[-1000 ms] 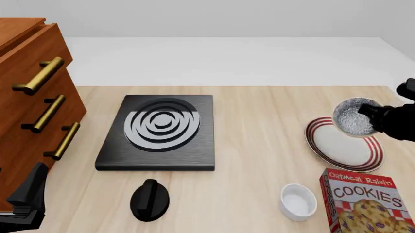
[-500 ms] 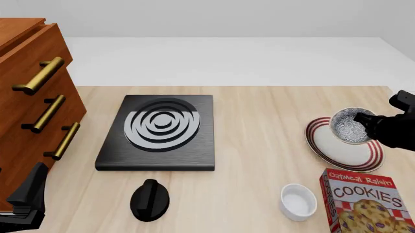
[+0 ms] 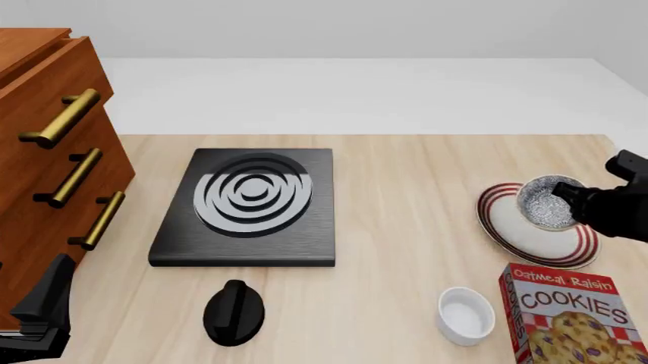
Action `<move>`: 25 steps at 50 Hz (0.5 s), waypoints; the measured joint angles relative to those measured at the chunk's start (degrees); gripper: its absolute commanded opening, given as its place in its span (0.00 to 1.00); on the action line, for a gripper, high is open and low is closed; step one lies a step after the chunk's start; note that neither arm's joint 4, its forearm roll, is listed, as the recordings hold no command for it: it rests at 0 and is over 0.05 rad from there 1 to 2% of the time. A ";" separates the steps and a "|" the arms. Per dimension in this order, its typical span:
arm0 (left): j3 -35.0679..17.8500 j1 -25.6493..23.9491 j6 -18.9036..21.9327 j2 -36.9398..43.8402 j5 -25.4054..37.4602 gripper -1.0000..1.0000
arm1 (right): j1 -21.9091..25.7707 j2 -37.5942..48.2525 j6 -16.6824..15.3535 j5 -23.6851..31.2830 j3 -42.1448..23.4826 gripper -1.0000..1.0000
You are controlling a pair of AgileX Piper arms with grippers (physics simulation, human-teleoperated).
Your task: Pick the akita bowl on the ramekin and place it on the plate.
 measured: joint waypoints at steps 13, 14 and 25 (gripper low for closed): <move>0.00 0.00 0.00 0.00 0.00 1.00 | 0.06 3.43 0.31 -1.61 -1.17 0.00; 0.00 0.00 0.00 0.00 0.00 1.00 | 0.08 3.71 0.35 -1.73 -1.26 0.00; 0.00 0.00 0.00 0.00 0.00 1.00 | 0.12 7.05 0.67 -3.16 -2.49 0.00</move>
